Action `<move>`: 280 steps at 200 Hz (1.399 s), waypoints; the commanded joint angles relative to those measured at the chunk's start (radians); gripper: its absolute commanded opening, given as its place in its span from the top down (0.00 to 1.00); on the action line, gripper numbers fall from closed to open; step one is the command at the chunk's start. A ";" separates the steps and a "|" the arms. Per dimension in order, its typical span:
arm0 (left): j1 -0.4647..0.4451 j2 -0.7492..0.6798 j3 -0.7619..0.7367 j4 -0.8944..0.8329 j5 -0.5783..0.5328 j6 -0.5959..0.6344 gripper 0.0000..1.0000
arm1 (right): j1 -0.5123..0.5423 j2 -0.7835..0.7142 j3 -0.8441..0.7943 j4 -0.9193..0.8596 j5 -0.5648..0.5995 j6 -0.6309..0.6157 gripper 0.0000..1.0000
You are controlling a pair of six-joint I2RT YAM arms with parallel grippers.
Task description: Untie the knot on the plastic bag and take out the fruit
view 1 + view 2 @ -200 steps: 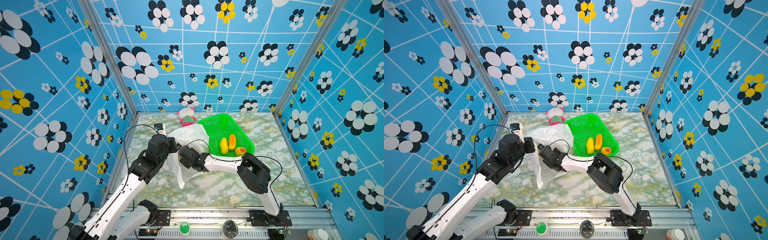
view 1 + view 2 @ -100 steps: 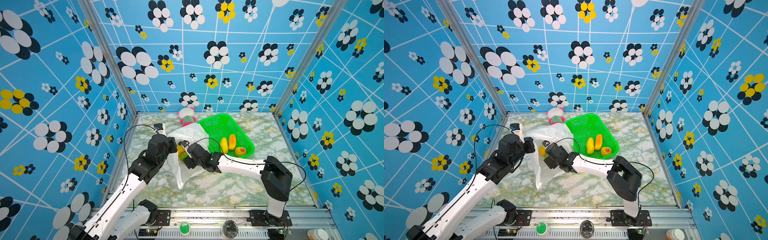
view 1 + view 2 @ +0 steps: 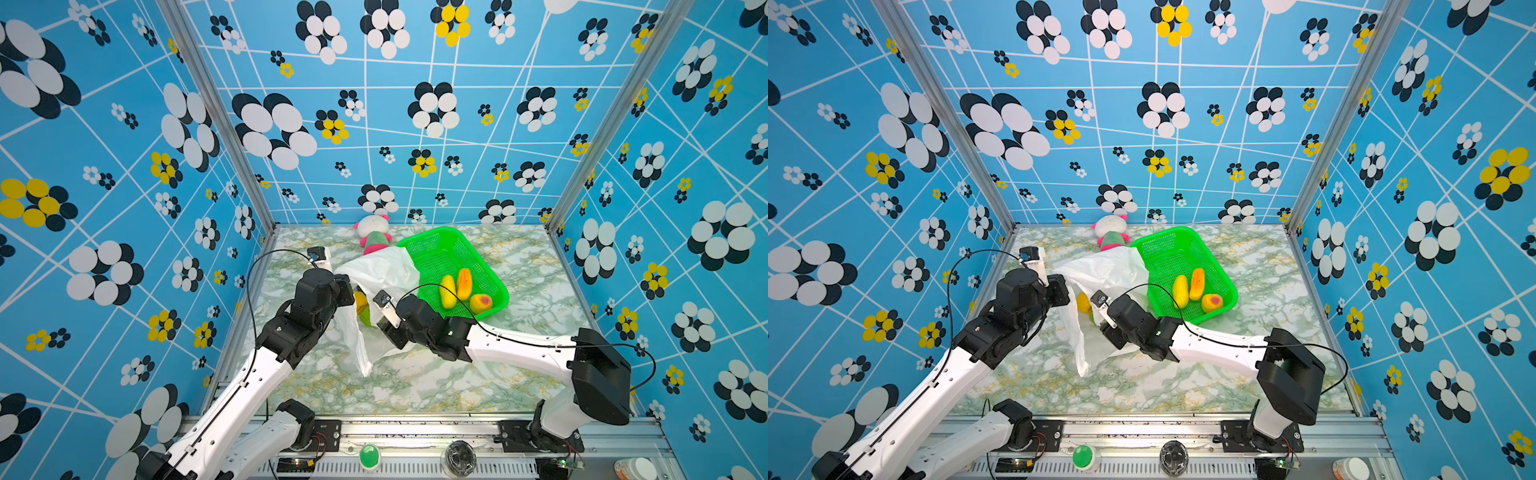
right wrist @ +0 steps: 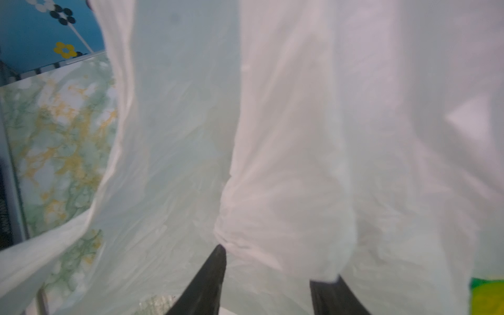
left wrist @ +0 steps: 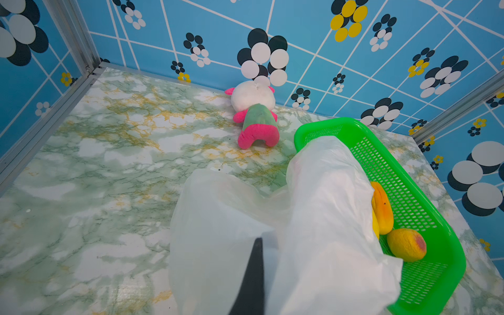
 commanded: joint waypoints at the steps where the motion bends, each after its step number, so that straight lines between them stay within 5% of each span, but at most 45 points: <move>1: 0.007 -0.014 0.005 0.002 -0.019 -0.006 0.99 | 0.001 0.036 0.009 -0.002 -0.146 -0.113 0.57; 48: 0.007 -0.013 0.005 0.002 -0.018 -0.006 0.99 | 0.000 0.207 0.139 -0.111 -0.178 -0.154 0.81; 82: 0.006 -0.015 0.005 0.002 -0.018 -0.006 0.99 | 0.002 0.298 0.229 -0.160 -0.119 -0.140 0.85; 92: 0.007 -0.015 0.005 0.000 -0.020 -0.006 0.99 | 0.002 0.291 0.232 -0.157 -0.069 -0.125 0.74; 120: 0.007 -0.017 0.005 0.001 -0.021 -0.006 0.99 | 0.003 0.154 0.098 -0.038 -0.001 -0.111 0.54; 155: 0.007 -0.013 0.005 0.001 -0.018 -0.005 0.99 | 0.015 -0.113 -0.196 0.221 -0.039 -0.164 0.52; 202: 0.007 -0.016 0.003 0.002 -0.021 -0.006 0.99 | 0.041 -0.311 -0.378 0.282 -0.243 -0.286 0.77; 232: 0.007 -0.015 0.005 0.002 -0.021 -0.006 0.99 | 0.043 -0.211 -0.308 0.176 -0.222 -0.337 0.87; 280: 0.007 -0.016 0.004 0.000 -0.021 -0.005 0.99 | 0.063 0.100 -0.073 0.028 -0.138 -0.357 0.88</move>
